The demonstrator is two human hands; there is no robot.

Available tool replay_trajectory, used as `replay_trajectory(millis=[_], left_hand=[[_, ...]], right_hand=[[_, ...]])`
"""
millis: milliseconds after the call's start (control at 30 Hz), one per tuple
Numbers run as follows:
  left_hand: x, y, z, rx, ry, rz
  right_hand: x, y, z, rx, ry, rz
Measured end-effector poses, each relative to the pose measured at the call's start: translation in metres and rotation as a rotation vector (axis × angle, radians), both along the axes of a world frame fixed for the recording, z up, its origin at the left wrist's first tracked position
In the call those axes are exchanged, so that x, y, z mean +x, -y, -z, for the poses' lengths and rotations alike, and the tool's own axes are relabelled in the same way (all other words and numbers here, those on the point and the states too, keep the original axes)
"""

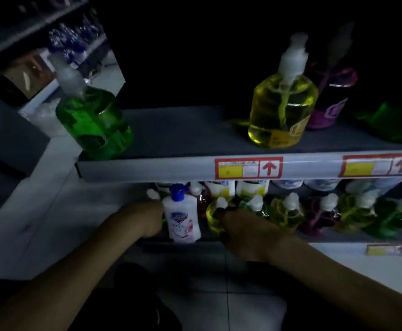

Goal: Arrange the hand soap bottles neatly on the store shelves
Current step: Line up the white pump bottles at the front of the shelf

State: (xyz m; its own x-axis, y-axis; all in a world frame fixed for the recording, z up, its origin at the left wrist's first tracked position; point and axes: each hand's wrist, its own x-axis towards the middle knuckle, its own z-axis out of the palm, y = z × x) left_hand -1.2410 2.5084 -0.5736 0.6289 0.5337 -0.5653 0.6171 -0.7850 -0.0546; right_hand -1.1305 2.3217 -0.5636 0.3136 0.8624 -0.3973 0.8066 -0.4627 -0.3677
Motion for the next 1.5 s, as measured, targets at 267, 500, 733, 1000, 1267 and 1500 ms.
replay_trajectory(millis=[267,500,733,1000,1267,1500], left_hand=[[0.000,-0.009,0.039,-0.131,0.479,-0.198],[0.004,-0.009,0.045,-0.151,0.513,-0.251],[-0.013,-0.017,0.053,-0.253,0.556,-0.257],[-0.049,-0.016,0.018,-0.699,0.617,-0.228],[-0.069,0.035,-0.096,-0.934,1.052,-0.059],[-0.022,0.070,-0.192,-0.899,1.516,0.208]], right_hand=[[-0.014,-0.076,0.054,0.110,-0.041,0.167],[-0.023,-0.118,0.079,-0.091,0.197,0.116],[-0.030,-0.110,0.101,0.237,-0.193,0.399],[-0.046,-0.034,0.040,0.545,-0.282,0.234],[-0.054,0.032,-0.072,0.973,-0.451,0.400],[-0.035,0.043,-0.153,1.515,-0.420,0.392]])
